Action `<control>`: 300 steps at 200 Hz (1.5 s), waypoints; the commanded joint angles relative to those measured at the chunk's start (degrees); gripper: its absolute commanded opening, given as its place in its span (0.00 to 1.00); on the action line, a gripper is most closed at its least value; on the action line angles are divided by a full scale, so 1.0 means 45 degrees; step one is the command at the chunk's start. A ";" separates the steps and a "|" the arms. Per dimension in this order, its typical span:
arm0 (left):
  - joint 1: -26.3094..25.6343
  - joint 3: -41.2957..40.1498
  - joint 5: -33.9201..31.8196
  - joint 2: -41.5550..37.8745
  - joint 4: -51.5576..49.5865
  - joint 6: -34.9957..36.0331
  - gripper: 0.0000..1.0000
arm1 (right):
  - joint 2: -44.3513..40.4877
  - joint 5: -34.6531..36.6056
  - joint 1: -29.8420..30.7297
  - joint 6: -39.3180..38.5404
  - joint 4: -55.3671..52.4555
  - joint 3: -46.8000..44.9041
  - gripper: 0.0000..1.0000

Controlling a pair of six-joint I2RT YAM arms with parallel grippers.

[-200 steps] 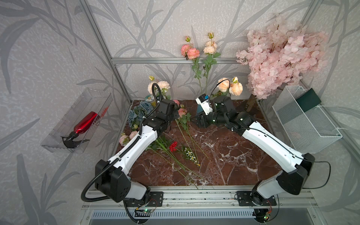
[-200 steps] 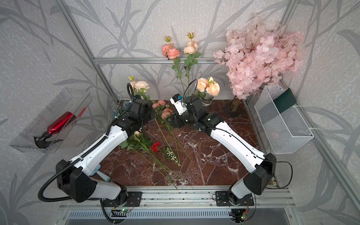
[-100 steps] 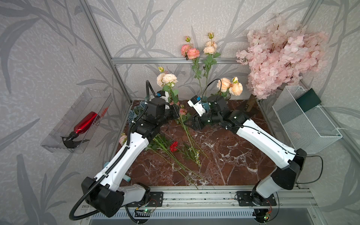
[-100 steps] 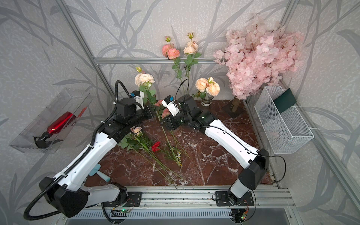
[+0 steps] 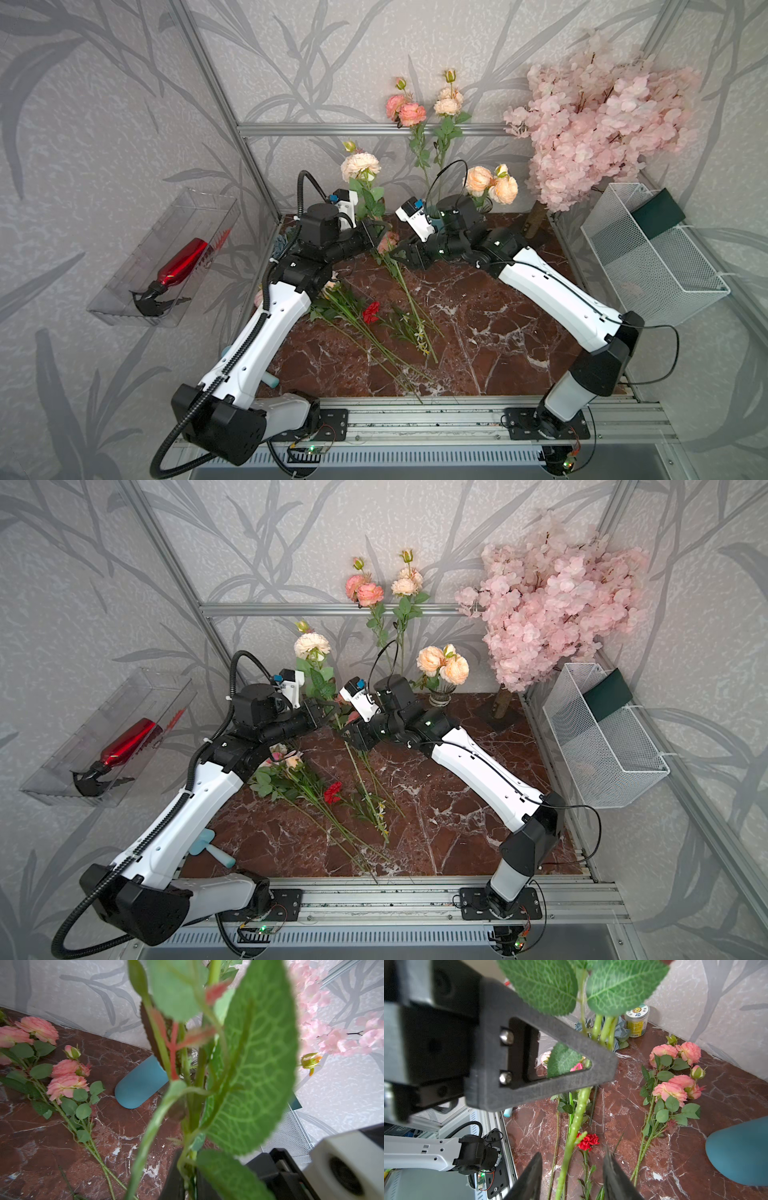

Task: Place the pink flowers into the vase
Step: Pick up the flower at the center of the board.

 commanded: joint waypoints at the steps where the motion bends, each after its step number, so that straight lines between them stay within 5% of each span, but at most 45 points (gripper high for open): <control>1: 0.0073 0.0035 0.0930 -0.0310 0.0933 -0.0523 0.00 | 0.0194 -0.0005 0.0014 -0.0083 -0.0103 0.0330 0.43; 37: 0.0118 -0.0162 0.1534 -0.0240 0.1322 -0.0821 0.00 | 0.0684 -0.0093 0.0034 0.0018 0.0144 0.0642 0.32; 82: 0.0151 -0.0010 0.1856 -0.0168 0.0991 -0.0589 0.00 | 0.1087 -0.0100 0.0053 -0.0110 0.0167 0.1226 0.00; 110: 0.0200 0.0440 0.1310 -0.0186 -0.0078 -0.0019 0.00 | 0.0676 0.0430 0.0053 -0.0248 0.0399 0.1106 0.00; 140: 0.0229 0.0699 0.0093 -0.0372 -0.1106 0.0626 0.61 | 0.0420 0.1635 0.0053 -0.0413 0.0406 0.1401 0.00; 161: 0.0328 0.0625 -0.0457 -0.0660 -0.1372 0.0870 0.79 | 0.0414 0.2992 0.0054 -0.0699 0.0347 0.1974 0.00; 300: 0.1606 -0.0683 -0.1176 -0.0691 -0.1244 0.0772 0.81 | 0.3070 0.8727 0.0053 -0.5023 0.7833 0.4006 0.00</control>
